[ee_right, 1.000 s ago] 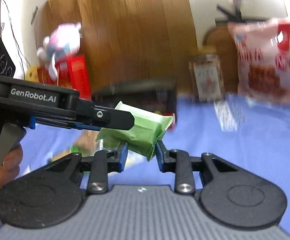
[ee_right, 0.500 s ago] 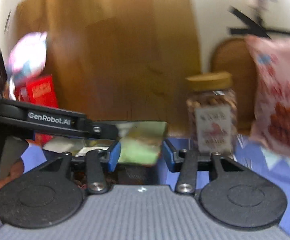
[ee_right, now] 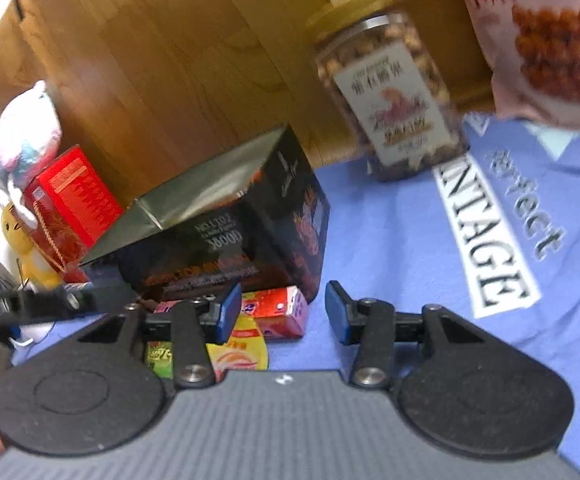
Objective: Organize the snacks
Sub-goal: 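Carry the green cake into the tin box and release it, then grasp the pink UHA candy box with the right gripper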
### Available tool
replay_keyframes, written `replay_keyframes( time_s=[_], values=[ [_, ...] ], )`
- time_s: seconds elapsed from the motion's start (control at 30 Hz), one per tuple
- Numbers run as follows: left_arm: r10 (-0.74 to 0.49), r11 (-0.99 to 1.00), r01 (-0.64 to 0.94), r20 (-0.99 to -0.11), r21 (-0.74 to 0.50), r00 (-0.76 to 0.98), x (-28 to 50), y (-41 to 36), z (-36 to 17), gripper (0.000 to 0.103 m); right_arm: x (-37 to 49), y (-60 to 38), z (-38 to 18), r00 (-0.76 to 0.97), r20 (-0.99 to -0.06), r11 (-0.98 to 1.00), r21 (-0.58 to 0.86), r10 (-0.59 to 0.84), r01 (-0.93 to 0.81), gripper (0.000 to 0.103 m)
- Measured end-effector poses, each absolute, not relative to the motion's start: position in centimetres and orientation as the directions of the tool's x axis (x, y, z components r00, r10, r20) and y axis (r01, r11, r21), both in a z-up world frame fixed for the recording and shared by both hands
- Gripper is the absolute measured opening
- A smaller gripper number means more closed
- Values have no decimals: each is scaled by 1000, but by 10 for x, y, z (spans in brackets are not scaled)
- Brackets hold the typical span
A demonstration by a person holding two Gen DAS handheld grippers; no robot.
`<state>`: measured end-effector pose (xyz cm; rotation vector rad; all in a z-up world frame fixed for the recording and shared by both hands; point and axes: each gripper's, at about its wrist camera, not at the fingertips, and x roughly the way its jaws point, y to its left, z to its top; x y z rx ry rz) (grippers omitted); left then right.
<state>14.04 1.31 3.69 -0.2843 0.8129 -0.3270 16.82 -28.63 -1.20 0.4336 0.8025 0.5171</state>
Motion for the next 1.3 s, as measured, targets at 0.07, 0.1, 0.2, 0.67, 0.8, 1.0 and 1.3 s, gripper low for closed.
replay_keyframes(
  time_s=[0.07, 0.1, 0.2, 0.67, 0.8, 1.0, 1.3],
  values=[
    [-419, 899, 181, -665, -399, 618, 143, 10, 27, 59, 167, -285, -16, 568, -551, 769, 582, 611, -263, 47],
    [-449, 883, 180, -666, -434, 596, 144, 9, 23, 52, 164, -284, -14, 565, -554, 770, 579, 612, -266, 43],
    [-435, 889, 181, -654, -421, 619, 138, 2, 30, 44, 150, -286, -4, 581, -562, 789, 556, 589, -262, 42],
    [-481, 873, 322, -534, -366, 696, 54, -29, 86, 43, 46, -313, 66, 745, -414, 820, 482, 524, -309, 40],
    [-445, 891, 272, -581, -363, 682, 33, -22, 63, 43, 35, -306, 49, 691, -467, 812, 491, 551, -316, 40],
    [-434, 895, 214, -656, -391, 617, 32, -16, 21, 49, 31, -288, 23, 642, -549, 840, 427, 535, -334, 44],
    [-455, 884, 234, -629, -405, 630, 31, -11, 31, 60, 22, -276, 22, 620, -577, 845, 304, 532, -441, 51]
  ],
)
